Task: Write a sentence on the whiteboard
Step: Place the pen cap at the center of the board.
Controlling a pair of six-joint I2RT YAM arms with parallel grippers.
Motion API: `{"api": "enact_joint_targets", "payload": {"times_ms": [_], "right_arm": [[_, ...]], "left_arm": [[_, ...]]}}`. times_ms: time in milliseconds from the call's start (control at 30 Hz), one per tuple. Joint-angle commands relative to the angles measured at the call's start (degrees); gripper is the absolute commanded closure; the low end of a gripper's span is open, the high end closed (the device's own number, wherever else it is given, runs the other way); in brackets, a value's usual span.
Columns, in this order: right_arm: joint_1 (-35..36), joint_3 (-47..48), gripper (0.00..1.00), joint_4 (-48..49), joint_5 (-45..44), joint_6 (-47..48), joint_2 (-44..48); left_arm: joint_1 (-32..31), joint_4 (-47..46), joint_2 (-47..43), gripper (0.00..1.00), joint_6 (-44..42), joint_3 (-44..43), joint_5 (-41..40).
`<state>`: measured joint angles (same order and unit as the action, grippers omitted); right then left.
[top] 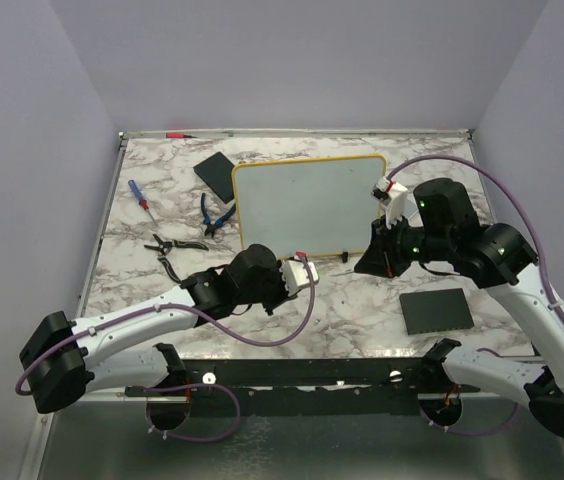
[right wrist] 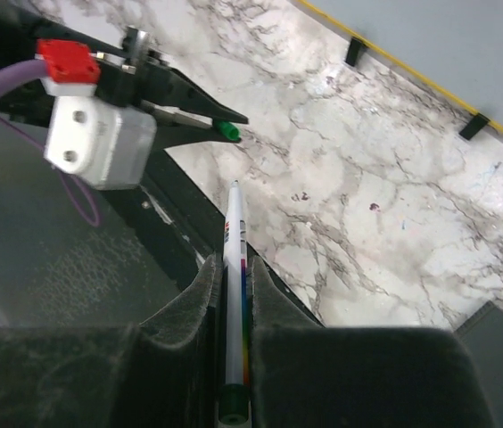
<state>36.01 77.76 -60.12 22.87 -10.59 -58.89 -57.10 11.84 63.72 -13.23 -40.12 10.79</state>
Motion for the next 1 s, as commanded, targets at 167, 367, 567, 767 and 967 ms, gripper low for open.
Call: {"api": "enact_joint_targets", "payload": {"times_ms": [167, 367, 567, 767, 967], "right_arm": [[-0.07, -7.61, 1.00, 5.98, -14.35, -0.73, 2.55], [-0.07, -15.17, 1.00, 14.11, -21.41, -3.50, 6.99], [-0.12, -21.64, 1.00, 20.50, -22.57, -5.99, 12.24], [-0.06, -23.70, 1.00, 22.17, -22.60, -7.13, 13.66], [-0.06, -24.86, 1.00, 22.54, -24.27, -7.15, 13.98]], "left_arm": [[-0.04, -0.23, 2.54, 1.00, 3.99, -1.39, -1.35], [-0.11, -0.50, 9.97, 0.99, 6.18, -3.50, 3.03], [-1.04, -0.51, 14.60, 0.90, 7.59, -4.21, 4.67], [-1.80, -0.24, 19.38, 0.85, 8.57, -5.43, 4.02], [-2.76, -0.01, 22.12, 0.78, 9.01, -6.29, 2.96]]}}
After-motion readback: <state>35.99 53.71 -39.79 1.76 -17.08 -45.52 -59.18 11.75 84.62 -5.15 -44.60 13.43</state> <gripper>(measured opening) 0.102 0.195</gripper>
